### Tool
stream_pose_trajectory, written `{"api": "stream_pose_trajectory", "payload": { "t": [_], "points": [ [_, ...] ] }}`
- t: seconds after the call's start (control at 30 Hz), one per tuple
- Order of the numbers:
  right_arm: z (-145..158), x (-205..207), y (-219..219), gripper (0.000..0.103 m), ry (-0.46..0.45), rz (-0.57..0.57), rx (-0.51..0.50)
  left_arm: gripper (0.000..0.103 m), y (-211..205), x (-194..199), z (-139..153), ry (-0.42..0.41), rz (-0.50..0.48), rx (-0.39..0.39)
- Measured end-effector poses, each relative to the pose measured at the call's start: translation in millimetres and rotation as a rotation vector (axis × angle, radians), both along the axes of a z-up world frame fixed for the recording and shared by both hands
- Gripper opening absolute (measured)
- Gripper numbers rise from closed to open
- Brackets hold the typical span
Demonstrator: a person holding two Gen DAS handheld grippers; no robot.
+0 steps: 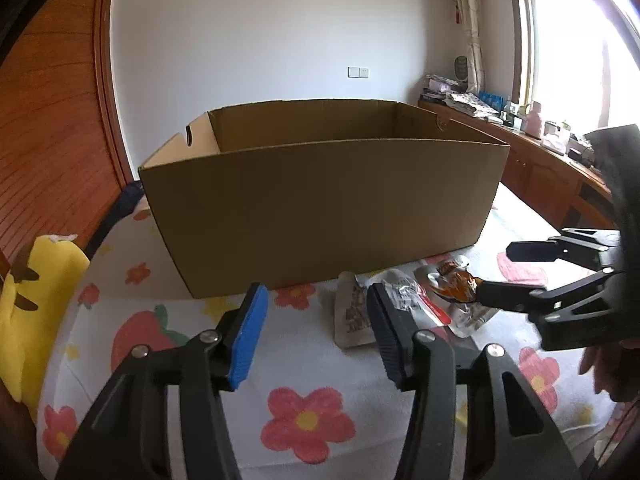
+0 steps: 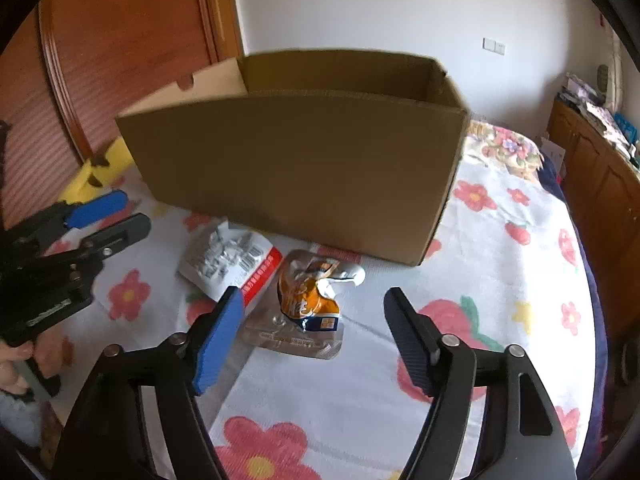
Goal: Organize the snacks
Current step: 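Move left tool to the silver wrapper while right tool approaches the orange-silver pouch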
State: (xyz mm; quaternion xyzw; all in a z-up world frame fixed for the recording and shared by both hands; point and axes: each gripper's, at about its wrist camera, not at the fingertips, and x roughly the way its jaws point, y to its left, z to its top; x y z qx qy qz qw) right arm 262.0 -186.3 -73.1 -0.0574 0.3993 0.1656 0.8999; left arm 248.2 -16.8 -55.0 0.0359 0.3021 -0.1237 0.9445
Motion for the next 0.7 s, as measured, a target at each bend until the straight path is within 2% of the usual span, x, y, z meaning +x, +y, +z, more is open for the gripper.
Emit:
{"api": "stream_pose_trajectory", "payload": {
  "t": [0.1, 0.23, 0.7],
  "points": [
    [-6.9, 6.7, 1.9, 0.08, 0.02, -0.011, -0.015, 0.061, 0.6, -2.0, -1.0, 0.002, -0.003, -0.007],
    [-10.7, 15.8, 4.2, 0.08, 0.043, -0.016, -0.013, 0.064, 3.2, -4.2, -0.7, 0.001, 0.002, -0.018],
    [-28.9, 34.6, 20.8, 0.078, 0.101, -0.004, -0.071, 0.065, 3.2, -5.9, -1.1, 0.013, 0.003, -0.037]
  ]
}}
